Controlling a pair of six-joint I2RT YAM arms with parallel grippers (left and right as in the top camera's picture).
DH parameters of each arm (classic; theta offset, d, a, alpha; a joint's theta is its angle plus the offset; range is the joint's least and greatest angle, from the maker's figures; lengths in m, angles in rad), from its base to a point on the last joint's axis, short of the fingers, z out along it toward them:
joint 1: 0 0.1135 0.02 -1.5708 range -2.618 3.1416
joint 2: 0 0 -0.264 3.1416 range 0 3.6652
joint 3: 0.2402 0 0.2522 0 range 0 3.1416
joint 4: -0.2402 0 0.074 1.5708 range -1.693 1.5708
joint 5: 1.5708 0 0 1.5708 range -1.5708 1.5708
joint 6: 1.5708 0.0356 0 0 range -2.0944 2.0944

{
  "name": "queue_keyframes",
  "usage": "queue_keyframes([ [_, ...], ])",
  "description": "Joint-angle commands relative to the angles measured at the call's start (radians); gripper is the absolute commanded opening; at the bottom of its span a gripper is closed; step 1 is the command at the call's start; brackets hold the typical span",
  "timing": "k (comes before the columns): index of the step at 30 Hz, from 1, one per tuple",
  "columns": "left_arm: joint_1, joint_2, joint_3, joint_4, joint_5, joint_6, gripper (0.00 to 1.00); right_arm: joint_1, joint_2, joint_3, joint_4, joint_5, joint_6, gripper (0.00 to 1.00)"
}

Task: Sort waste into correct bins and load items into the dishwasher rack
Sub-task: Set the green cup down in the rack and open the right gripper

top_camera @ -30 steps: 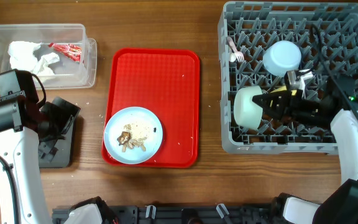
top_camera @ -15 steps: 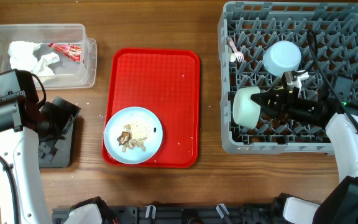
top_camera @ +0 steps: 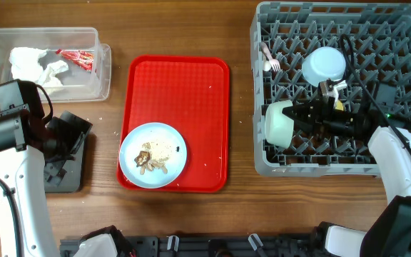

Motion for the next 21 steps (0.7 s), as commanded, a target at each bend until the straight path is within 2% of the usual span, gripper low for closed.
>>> queue_keyframes([
  [1,0.005,-0.003,-0.004,0.000,-0.017,-0.017,1.00,0.006,0.011,-0.007,0.042,0.145,0.069,0.05],
  [4,0.005,-0.003,-0.004,0.000,-0.017,-0.017,1.00,0.006,0.010,0.016,0.050,0.235,0.072,0.09],
  [7,0.005,-0.003,-0.004,0.000,-0.017,-0.017,1.00,0.006,-0.001,0.093,0.040,0.262,0.094,0.21],
  [10,0.005,-0.003,-0.004,0.000,-0.017,-0.017,1.00,0.006,-0.032,0.218,-0.050,0.428,0.122,0.34],
  [11,0.005,-0.003,-0.004,0.000,-0.017,-0.017,1.00,0.006,-0.045,0.291,-0.133,0.562,0.121,0.38],
  [14,0.005,-0.003,-0.004,0.000,-0.017,-0.017,1.00,0.006,-0.060,0.423,-0.290,0.756,0.108,0.38],
  [18,0.005,-0.003,-0.004,0.000,-0.017,-0.017,1.00,0.020,-0.075,0.470,-0.381,0.788,0.047,0.36],
  [21,0.005,-0.003,-0.004,0.000,-0.017,-0.017,1.00,0.075,-0.074,0.469,-0.416,0.787,0.007,0.20],
])
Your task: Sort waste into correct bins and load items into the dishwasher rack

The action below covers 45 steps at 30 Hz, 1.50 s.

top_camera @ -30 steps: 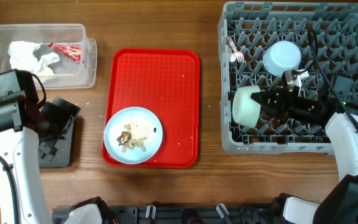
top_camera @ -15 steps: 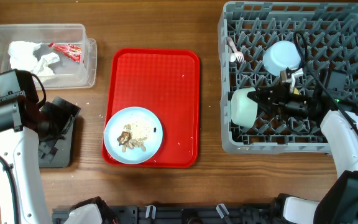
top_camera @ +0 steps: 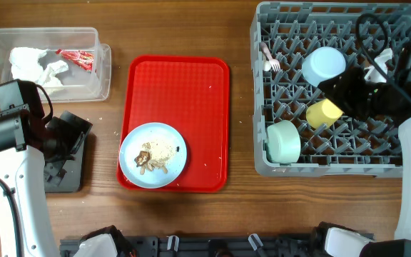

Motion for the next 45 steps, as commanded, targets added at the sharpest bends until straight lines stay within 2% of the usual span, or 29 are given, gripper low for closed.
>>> queue_keyframes([
  [1,0.005,-0.003,-0.004,0.000,-0.017,-0.017,1.00,0.087,-0.003,0.014,-0.048,0.055,-0.073,0.15],
  [2,0.005,-0.003,-0.004,0.000,-0.017,-0.017,1.00,0.130,-0.003,0.014,-0.074,0.055,-0.092,0.09],
  [5,0.005,-0.003,-0.004,0.000,-0.017,-0.017,1.00,0.332,-0.003,0.008,-0.190,0.154,-0.110,0.04],
  [10,0.005,-0.003,-0.004,0.000,-0.017,-0.017,1.00,0.550,-0.003,0.005,-0.325,0.453,0.093,0.04],
  [13,0.005,-0.003,-0.004,0.000,-0.017,-0.017,1.00,0.612,0.002,-0.040,-0.309,0.483,0.146,0.04],
  [18,0.005,-0.003,-0.004,0.000,-0.017,-0.017,1.00,0.617,0.041,-0.170,-0.156,0.460,0.169,0.04],
  [21,0.005,-0.003,-0.004,0.000,-0.017,-0.017,1.00,0.617,0.061,-0.188,-0.113,0.505,0.174,0.04],
  [27,0.005,-0.003,-0.004,0.000,-0.017,-0.017,1.00,0.608,0.061,-0.186,-0.119,0.654,0.227,0.05],
  [34,0.005,-0.003,-0.004,0.000,-0.017,-0.017,1.00,0.578,0.061,-0.127,-0.137,0.736,0.227,0.05],
  [38,0.005,-0.003,-0.004,0.000,-0.017,-0.017,1.00,0.573,0.061,-0.091,-0.159,0.793,0.226,0.09],
  [42,0.005,-0.003,-0.004,0.000,-0.017,-0.017,1.00,0.571,0.062,-0.092,-0.163,0.782,0.225,0.08],
  [45,0.005,-0.003,-0.004,0.000,-0.017,-0.017,1.00,0.571,0.062,-0.094,-0.130,0.650,0.164,0.04],
])
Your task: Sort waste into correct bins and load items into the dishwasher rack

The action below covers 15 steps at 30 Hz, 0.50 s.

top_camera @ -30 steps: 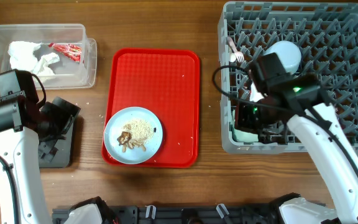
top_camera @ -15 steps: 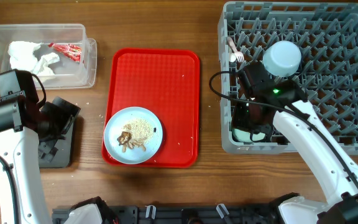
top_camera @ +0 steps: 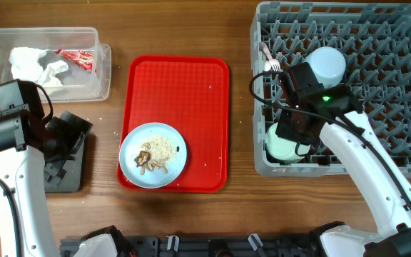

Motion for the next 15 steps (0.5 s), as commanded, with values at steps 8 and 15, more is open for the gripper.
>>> queue_keyframes([
  [8,0.005,-0.003,-0.004,0.000,-0.017,-0.017,1.00,-0.005,0.034,-0.081,0.063,-0.108,-0.021,0.04],
  [15,0.005,-0.003,-0.004,0.000,-0.017,-0.017,1.00,-0.005,0.046,-0.061,0.032,0.045,0.045,0.04],
])
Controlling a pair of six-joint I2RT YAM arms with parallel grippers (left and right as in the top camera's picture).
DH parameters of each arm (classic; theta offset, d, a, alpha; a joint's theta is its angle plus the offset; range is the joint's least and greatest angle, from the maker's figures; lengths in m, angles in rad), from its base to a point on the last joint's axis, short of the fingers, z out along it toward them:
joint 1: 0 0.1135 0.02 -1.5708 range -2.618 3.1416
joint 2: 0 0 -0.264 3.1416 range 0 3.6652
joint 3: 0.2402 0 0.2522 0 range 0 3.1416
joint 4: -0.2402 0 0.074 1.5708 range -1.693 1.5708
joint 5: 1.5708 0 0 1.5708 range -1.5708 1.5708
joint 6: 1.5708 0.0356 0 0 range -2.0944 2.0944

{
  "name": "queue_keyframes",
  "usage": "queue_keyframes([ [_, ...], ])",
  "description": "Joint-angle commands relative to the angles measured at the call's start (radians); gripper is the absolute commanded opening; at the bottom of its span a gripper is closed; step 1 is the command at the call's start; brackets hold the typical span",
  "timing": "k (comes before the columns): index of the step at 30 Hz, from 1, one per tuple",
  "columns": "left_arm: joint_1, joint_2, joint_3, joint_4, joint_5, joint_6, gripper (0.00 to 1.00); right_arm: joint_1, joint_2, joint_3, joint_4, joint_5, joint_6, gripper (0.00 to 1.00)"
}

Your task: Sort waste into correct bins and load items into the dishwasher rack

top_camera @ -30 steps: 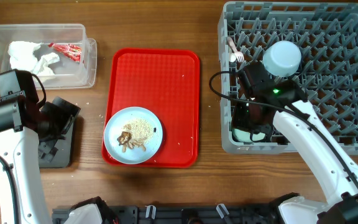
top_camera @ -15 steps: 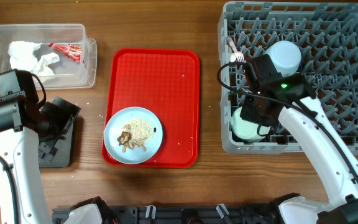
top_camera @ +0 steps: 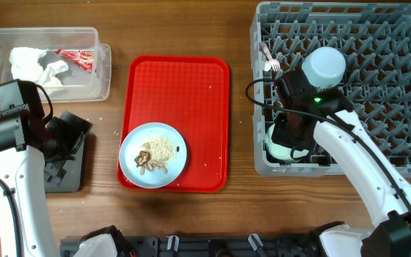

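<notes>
A white plate [top_camera: 153, 155] with food scraps lies on the front left of the red tray [top_camera: 191, 86]. The grey dishwasher rack [top_camera: 405, 168] holds a white bowl [top_camera: 324, 64], a pink fork [top_camera: 268, 58] and a pale green cup [top_camera: 277, 148] at its front left. My right gripper [top_camera: 290, 137] points down over the green cup, its fingers hidden under the wrist. My left gripper [top_camera: 68, 134] rests at the far left above a dark grey bin [top_camera: 61, 175], with its fingers too dark to read.
A clear plastic bin [top_camera: 102, 78] at the back left holds crumpled white tissue [top_camera: 38, 66] and a red wrapper [top_camera: 77, 58]. Bare wood lies between the tray and the rack. The right arm's cable loops over the rack's left edge.
My right arm has shifted slightly left and toward the front over the green cup. The plate, the tray and the left arm are where they were.
First my right gripper lay across the rack's front with the green cup at its tip. Then it was back at the rack's right, with the cup sitting in the rack and a yellow item beside it. Then it stood over the cup, as now.
</notes>
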Motion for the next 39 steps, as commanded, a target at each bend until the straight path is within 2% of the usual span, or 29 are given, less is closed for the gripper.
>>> queue_keyframes([
  [1,0.005,-0.003,-0.004,0.000,-0.017,-0.017,1.00,-0.003,0.010,0.034,-0.026,0.115,0.038,0.04],
  [4,0.005,-0.003,-0.004,0.000,-0.017,-0.017,1.00,-0.009,0.010,0.082,-0.066,0.167,0.040,0.05],
  [10,0.005,-0.003,-0.004,0.000,-0.017,-0.017,1.00,-0.045,0.012,0.082,-0.053,0.151,0.038,0.04],
  [15,0.005,-0.003,-0.004,0.000,-0.017,-0.017,1.00,-0.045,0.011,0.082,-0.056,-0.115,-0.097,0.04],
  [17,0.005,-0.003,-0.004,0.000,-0.017,-0.017,1.00,-0.045,0.012,0.082,-0.073,-0.149,-0.127,0.04],
  [21,0.005,-0.003,-0.004,0.000,-0.017,-0.017,1.00,-0.045,0.013,0.058,-0.097,-0.133,-0.121,0.05],
  [31,0.005,-0.003,-0.004,0.000,-0.017,-0.017,1.00,-0.047,0.021,0.013,0.114,0.031,-0.068,0.05],
  [33,0.005,-0.003,-0.004,0.000,-0.017,-0.017,1.00,-0.047,0.021,0.013,0.116,0.085,-0.068,0.09],
  [39,0.005,-0.003,-0.004,0.000,-0.017,-0.017,1.00,-0.065,0.039,0.013,0.046,0.188,-0.016,0.08],
])
